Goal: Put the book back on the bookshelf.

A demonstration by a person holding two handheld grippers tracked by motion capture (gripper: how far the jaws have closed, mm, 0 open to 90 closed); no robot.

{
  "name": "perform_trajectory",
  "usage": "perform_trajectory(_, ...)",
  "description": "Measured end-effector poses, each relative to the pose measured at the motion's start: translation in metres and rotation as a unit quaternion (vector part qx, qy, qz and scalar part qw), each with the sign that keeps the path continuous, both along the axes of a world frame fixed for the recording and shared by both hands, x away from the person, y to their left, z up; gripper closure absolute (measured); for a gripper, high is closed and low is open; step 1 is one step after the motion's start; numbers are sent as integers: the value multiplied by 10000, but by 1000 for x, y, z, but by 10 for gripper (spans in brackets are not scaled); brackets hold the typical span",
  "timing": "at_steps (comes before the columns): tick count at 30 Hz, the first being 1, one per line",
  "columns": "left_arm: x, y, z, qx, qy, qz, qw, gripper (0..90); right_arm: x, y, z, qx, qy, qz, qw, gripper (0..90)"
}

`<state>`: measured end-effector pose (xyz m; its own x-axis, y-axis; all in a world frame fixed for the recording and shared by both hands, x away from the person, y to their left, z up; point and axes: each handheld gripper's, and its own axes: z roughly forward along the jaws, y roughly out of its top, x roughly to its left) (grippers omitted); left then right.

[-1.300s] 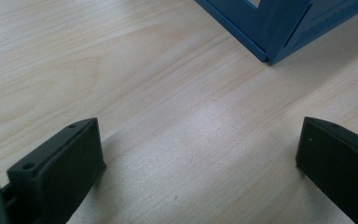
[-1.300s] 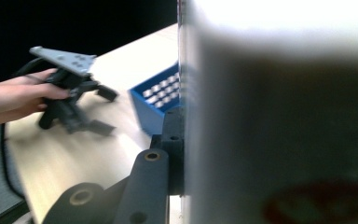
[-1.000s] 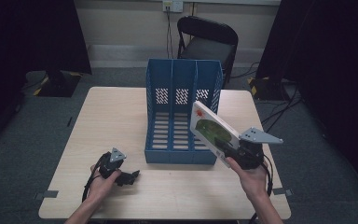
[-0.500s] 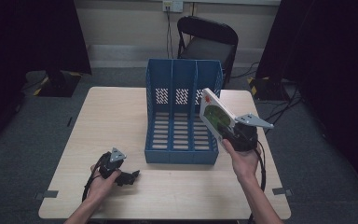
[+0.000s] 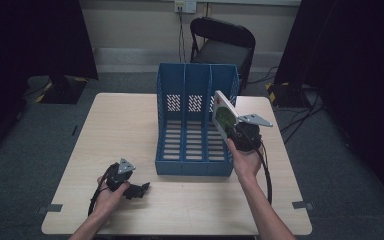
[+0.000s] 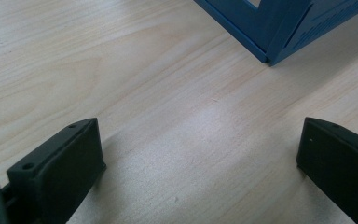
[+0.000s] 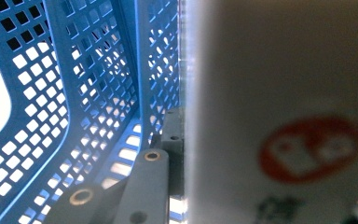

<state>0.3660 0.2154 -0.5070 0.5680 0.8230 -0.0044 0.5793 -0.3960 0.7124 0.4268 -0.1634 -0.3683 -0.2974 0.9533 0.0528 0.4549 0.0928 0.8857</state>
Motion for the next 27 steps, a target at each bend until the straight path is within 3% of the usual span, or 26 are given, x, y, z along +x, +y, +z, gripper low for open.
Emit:
perform_trajectory(14,0,0,0,-1,-3,2,10000,0,26,12,-22,104,204,-100,9997,766)
perform_trajectory(27,-1,0,0,-7,6,-6,10000,0,44,22,-42,-344,544,-98,9979,766)
